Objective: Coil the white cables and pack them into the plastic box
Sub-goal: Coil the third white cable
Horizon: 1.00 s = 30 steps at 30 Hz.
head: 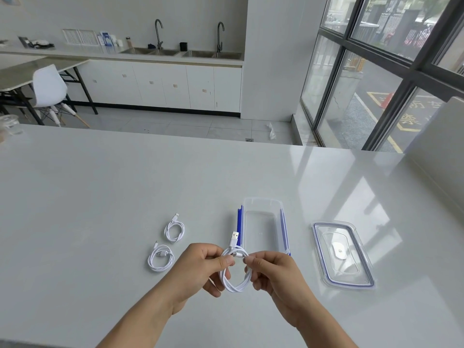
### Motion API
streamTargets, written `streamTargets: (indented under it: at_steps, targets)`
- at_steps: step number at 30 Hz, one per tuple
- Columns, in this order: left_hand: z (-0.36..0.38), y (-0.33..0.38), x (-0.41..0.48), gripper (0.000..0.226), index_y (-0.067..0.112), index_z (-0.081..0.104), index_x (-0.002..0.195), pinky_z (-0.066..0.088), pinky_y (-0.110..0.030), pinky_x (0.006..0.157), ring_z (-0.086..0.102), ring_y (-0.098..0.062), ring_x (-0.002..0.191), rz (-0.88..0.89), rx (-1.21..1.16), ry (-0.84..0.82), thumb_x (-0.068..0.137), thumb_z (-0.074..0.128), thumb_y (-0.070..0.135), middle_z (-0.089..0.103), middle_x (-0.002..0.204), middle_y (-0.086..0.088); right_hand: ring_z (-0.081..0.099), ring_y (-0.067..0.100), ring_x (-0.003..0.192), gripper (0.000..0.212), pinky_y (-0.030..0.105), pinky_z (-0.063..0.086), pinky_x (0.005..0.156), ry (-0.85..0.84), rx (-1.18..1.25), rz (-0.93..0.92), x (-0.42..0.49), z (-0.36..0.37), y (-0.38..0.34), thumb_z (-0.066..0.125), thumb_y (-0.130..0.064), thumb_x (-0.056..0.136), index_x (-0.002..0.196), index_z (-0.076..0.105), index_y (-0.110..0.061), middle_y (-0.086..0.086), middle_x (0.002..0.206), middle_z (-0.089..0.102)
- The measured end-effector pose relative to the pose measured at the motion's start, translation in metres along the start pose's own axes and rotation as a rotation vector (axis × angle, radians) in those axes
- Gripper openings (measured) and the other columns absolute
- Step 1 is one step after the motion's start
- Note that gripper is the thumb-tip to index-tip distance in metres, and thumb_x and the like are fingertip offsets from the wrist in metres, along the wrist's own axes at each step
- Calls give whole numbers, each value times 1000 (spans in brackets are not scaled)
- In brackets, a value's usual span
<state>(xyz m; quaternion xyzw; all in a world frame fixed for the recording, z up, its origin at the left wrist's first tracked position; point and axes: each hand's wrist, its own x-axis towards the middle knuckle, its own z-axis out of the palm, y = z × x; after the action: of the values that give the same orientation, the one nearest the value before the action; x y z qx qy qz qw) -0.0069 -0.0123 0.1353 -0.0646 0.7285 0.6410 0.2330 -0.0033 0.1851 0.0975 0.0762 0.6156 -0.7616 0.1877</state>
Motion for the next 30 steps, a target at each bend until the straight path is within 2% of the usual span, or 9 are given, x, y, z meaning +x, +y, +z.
streamTargets:
  at_steps: [5,9,12,14,17,21,23,26,30]
  targets:
    - [-9,-3,-1,18,8,77,90,54,-37,60,62,-23,64,4,-33,-2,89,72,25,69,77,-8,47,22,58,26,27,44,58,11,9,-28,5,4,1,69,-9,88,83,64,16,15,67,58]
    - [-21,-10,-3,32,12,78,94,55,-36,58,63,-24,65,-23,-94,64,82,71,41,71,79,-8,46,23,57,26,27,44,59,56,12,-33,11,3,2,70,-8,88,84,64,17,12,65,60]
    - [-36,-30,-2,26,10,78,91,55,-36,57,63,-24,62,-63,-113,186,84,73,35,71,77,-10,46,23,58,22,29,44,61,106,4,-27,18,1,3,70,-8,88,83,67,13,12,65,59]
    - [-48,-50,0,14,11,77,86,56,-36,57,62,-21,60,-86,-39,290,90,70,23,70,77,-10,46,24,60,19,30,44,62,133,-11,-25,24,-1,3,71,-9,88,79,70,8,15,68,58]
    - [-70,-84,9,13,11,76,80,55,-35,56,59,-21,58,-120,31,439,89,67,14,68,76,-11,46,24,62,15,32,45,63,165,-23,-18,35,-1,5,71,-9,88,76,76,-2,16,70,57]
    - [-98,-115,26,15,14,72,75,58,-39,58,60,-22,54,-156,146,614,87,64,14,68,70,-6,46,23,62,13,33,45,63,200,3,-1,49,4,9,70,-7,88,81,76,3,13,67,55]
    - [-112,-126,38,13,21,69,75,62,-41,65,66,-25,61,-171,276,695,85,63,18,71,72,-2,46,22,61,13,33,45,63,212,7,6,56,7,10,70,-6,89,83,75,5,12,65,55]
    - [-132,-139,57,6,22,62,85,53,-35,72,67,-26,76,-192,535,745,87,62,27,71,90,0,46,21,59,15,33,44,62,228,11,9,66,11,11,71,-7,89,85,74,7,9,62,55]
    - [-144,-149,81,40,12,56,115,45,-36,77,63,-35,101,-276,681,741,87,64,39,61,115,-14,48,19,57,17,32,46,62,241,16,11,76,17,11,71,-7,89,91,72,10,8,61,55]
